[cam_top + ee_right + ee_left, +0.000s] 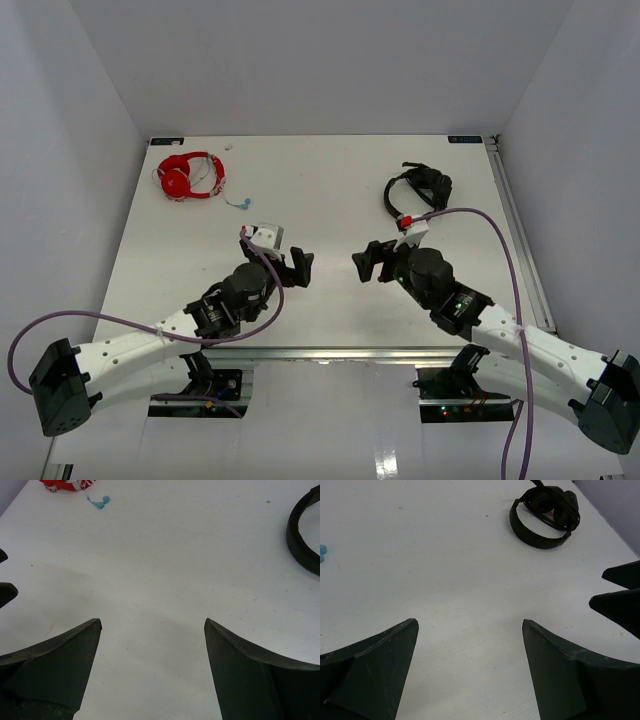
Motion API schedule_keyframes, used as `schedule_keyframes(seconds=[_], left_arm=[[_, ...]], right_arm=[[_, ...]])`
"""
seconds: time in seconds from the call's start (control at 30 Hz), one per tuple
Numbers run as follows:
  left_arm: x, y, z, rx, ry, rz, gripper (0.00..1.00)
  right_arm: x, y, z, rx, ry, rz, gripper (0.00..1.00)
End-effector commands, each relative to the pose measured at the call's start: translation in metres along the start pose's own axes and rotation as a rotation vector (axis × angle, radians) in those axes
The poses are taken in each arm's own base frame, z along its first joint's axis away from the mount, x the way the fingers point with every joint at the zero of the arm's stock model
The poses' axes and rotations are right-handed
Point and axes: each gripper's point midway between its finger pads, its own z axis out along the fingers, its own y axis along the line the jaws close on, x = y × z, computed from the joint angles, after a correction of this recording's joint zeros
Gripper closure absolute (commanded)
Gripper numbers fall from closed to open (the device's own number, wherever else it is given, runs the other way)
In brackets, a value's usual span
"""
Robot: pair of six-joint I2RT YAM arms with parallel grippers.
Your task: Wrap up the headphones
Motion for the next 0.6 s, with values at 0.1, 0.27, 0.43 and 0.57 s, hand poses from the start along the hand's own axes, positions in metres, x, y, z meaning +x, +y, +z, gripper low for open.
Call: schedule_keyframes(seconds=[0.1, 0.27, 0.43, 0.57], left_arm=[[0.0, 0.009, 0.005, -0.068, -0.006, 0.021, 0.06], [0.0, 0.025, 0.011, -0.177, -0.028, 0.026, 0.11], [-0.038, 0.048, 0.048, -0.311, -0.007, -0.048, 0.12], [-0.061, 0.082, 0.087, -0.412, 0.027, -0.08, 0.12]], right_arm=[[-0.01, 0.01, 0.006, -0.027, -0.027, -0.008, 0.1], [-0.013, 0.013, 0.002, -0.049, -0.043, 0.01, 0.1], [-0.017, 0.019, -0.003, -0.079, -0.041, 0.04, 0.1], [-0.018, 0.005, -0.004, -0.008, -0.054, 0.033, 0.1]])
